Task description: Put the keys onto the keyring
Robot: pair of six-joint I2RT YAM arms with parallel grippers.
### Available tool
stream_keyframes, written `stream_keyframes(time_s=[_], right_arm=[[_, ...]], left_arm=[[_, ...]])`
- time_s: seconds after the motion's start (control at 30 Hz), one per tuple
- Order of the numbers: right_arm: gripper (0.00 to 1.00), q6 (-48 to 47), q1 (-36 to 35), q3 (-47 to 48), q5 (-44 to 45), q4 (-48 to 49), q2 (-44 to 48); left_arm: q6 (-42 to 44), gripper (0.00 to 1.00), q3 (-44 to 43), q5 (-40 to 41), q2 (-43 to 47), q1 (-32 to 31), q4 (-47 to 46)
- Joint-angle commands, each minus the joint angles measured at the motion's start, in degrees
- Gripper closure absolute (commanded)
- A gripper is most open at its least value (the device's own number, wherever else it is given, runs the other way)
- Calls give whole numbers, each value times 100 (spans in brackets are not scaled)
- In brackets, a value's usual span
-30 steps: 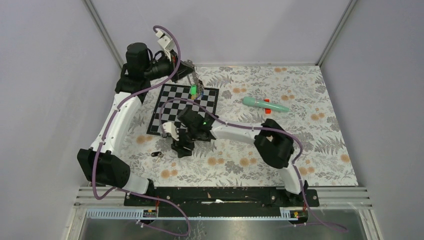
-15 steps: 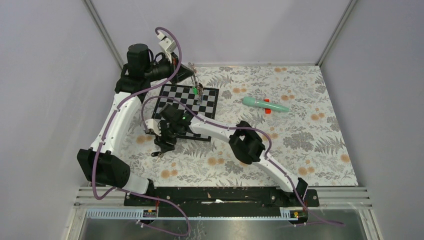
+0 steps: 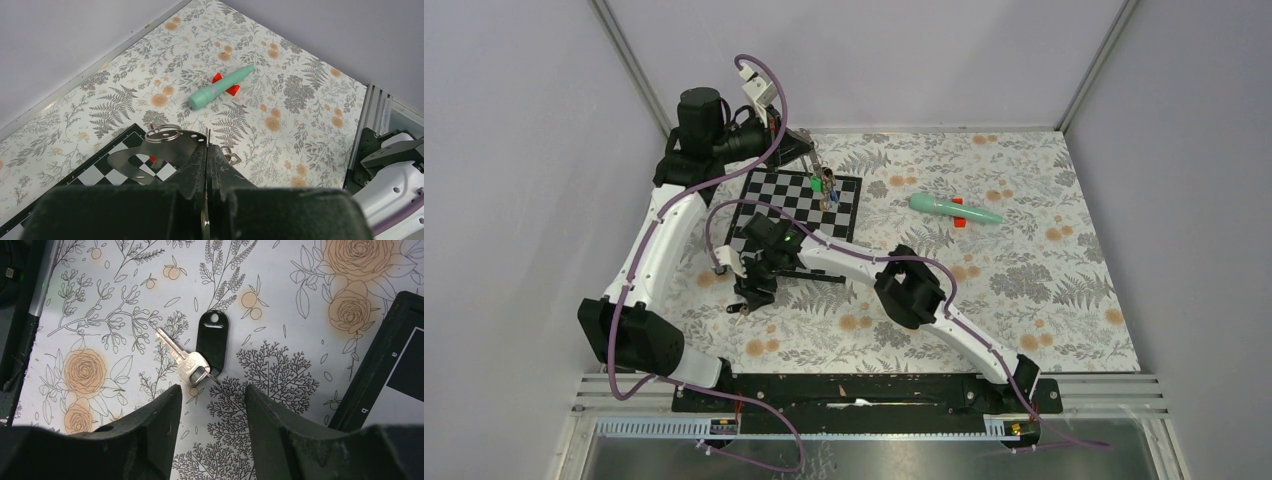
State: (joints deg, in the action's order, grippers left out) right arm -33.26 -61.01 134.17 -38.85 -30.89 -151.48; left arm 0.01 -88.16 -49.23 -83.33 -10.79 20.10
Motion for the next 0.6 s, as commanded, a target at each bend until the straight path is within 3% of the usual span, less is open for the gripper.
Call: stream_keyframes(time_s=[0.0,0.2,0.57], right_arm=[[45,-227,-105,127,-235,-298,-169],[48,-205,-182,351,-268,-264,-333],[65,-286,-205,318,-127,-274,-380]], left_arm=[[58,100,-123,-192,307,32,-274],[157,100,-146,-218,350,32,-177],[359,100,-89,-245,423,32,12]])
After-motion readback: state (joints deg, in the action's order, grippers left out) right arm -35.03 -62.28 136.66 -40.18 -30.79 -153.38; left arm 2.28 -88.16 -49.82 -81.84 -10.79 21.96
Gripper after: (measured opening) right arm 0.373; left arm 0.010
